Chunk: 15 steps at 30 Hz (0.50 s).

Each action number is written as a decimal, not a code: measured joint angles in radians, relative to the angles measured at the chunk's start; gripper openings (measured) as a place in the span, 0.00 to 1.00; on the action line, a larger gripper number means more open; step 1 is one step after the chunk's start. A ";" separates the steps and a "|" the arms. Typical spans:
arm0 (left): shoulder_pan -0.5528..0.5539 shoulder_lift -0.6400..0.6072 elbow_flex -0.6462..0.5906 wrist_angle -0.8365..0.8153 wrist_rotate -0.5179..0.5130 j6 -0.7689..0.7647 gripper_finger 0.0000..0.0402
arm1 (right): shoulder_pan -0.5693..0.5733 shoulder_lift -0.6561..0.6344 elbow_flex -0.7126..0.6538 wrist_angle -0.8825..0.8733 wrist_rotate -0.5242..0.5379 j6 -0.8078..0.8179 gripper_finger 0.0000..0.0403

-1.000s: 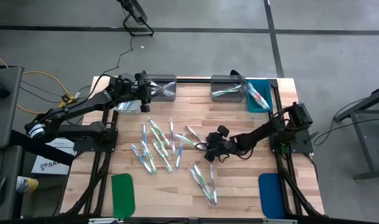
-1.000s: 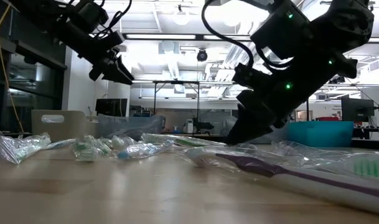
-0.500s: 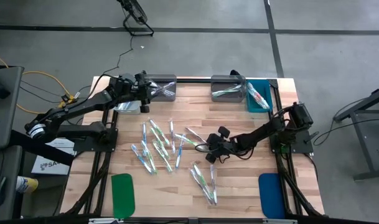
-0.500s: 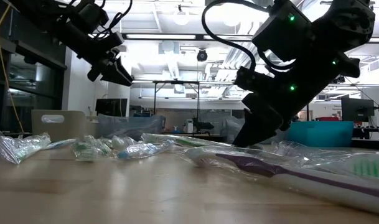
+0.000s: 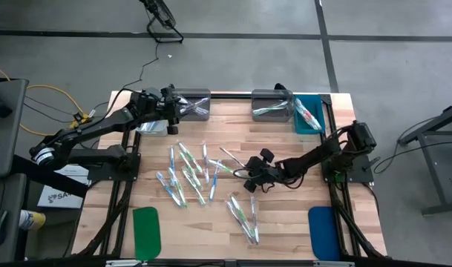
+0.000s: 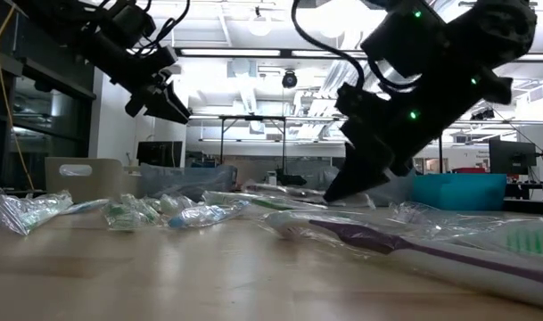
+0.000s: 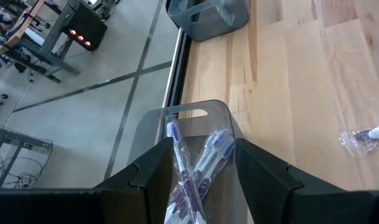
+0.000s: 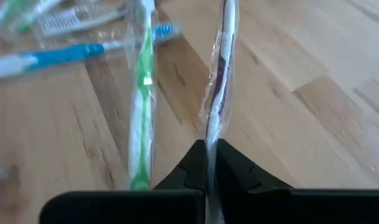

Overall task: Pick & Place Toothbrushes
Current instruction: Put the violet toothbrush into the left black bin

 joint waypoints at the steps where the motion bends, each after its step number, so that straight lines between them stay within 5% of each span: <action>1: 0.000 0.004 0.000 0.003 0.007 0.005 0.41 | -0.010 -0.015 0.000 -0.008 -0.010 0.001 0.02; 15: -0.088 0.101 0.001 0.151 0.054 0.446 0.41 | -0.268 -0.163 0.001 0.050 -0.409 0.124 0.03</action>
